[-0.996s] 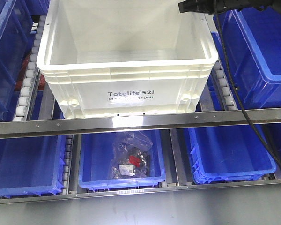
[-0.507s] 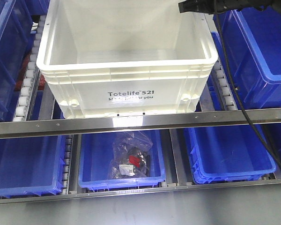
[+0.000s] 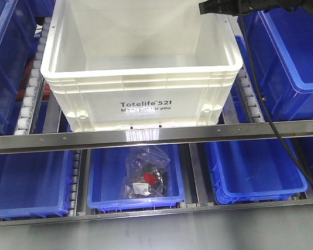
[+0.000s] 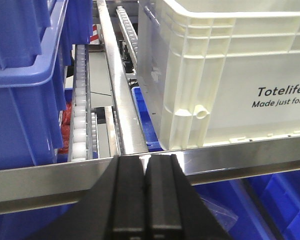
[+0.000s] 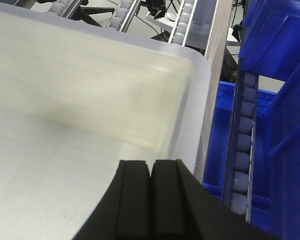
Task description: Place moving items into box and shelve
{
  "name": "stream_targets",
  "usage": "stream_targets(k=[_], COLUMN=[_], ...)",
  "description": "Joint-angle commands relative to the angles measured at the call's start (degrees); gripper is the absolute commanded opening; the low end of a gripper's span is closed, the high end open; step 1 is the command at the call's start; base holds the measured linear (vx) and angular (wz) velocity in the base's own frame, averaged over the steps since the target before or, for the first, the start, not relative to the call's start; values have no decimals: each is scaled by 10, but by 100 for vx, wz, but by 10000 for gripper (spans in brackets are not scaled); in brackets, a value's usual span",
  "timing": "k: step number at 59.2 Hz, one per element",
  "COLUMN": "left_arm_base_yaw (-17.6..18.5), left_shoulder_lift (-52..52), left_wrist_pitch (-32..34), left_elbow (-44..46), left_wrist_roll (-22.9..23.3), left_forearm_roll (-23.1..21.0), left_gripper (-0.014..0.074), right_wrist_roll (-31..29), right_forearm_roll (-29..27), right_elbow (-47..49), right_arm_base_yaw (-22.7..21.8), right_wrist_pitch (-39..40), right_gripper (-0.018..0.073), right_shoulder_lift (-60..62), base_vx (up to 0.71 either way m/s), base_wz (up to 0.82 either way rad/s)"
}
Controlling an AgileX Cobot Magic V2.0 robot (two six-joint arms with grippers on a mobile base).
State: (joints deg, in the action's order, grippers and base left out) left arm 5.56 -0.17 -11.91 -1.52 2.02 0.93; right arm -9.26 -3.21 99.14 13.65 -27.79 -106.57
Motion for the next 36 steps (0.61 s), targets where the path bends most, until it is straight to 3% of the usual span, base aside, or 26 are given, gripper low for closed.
stream_targets(k=[1,17,36], left_arm_base_yaw=[1,1,1], left_shoulder_lift=[9,9,9], left_wrist_pitch=[55,101,102], left_elbow=[5,5,6], left_wrist_roll=[-6,-6,-5], left_forearm_roll=[-9,-9,-9], left_gripper=[-6,-6,-6], right_wrist_roll=[-2,-2,-2], right_forearm_roll=[1,1,1], right_elbow=[20,20,20], right_arm_base_yaw=[1,1,1], right_wrist_pitch=[41,41,39], right_gripper=[-8,-8,-8], right_shoulder_lift=[33,33,33], base_vx=[0,0,0], base_wz=[0,0,0])
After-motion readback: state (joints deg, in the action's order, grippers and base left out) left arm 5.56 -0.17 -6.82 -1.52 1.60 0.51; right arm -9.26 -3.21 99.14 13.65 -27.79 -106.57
